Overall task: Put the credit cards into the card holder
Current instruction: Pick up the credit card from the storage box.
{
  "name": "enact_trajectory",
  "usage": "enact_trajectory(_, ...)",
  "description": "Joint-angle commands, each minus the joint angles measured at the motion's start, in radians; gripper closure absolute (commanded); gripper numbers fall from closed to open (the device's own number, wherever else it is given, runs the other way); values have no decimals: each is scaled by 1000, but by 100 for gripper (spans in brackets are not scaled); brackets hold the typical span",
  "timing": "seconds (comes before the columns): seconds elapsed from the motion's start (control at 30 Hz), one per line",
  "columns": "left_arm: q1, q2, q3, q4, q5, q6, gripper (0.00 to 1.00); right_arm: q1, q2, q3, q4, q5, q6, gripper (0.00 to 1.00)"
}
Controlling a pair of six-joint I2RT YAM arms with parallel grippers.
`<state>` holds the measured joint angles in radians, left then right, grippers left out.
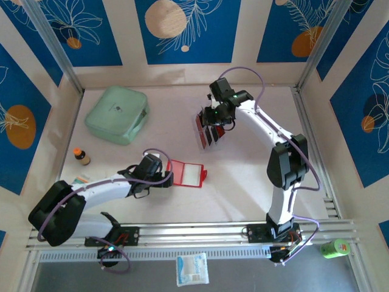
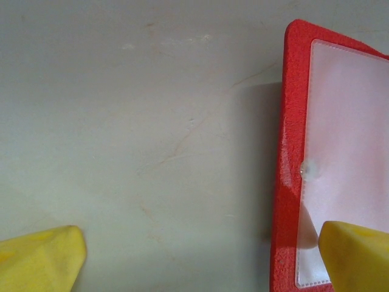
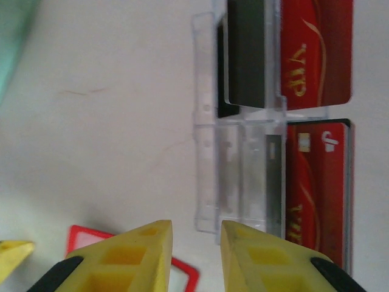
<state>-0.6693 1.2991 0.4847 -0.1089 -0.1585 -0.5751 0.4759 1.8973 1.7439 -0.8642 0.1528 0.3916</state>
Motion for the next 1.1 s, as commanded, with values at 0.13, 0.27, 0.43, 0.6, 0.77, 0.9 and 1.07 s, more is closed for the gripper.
enact_trajectory(0.13,8,9,-11,37,25,-17,0,22,83,107,-151,151,-81,75)
enact_trajectory(0.27,9,6,-14,37,24,-16,0,35,118,125,-171,189,-98,76)
enact_trajectory(0.43,9,8,-15,40,27,-19,0,46,140,123,-180,241,-107,77)
enact_trajectory(0.6,9,8,-15,43,27,-19,0,52,150,120,-180,277,-113,76)
enact_trajectory(0.77,8,11,-14,46,30,-19,0,56,169,125,-180,284,-118,75)
enact_trajectory(0.9,9,10,-15,45,30,-21,0,58,186,127,-179,282,-120,74)
enact_trajectory(1.07,9,11,-13,46,30,-22,0,63,195,129,-177,281,-123,76)
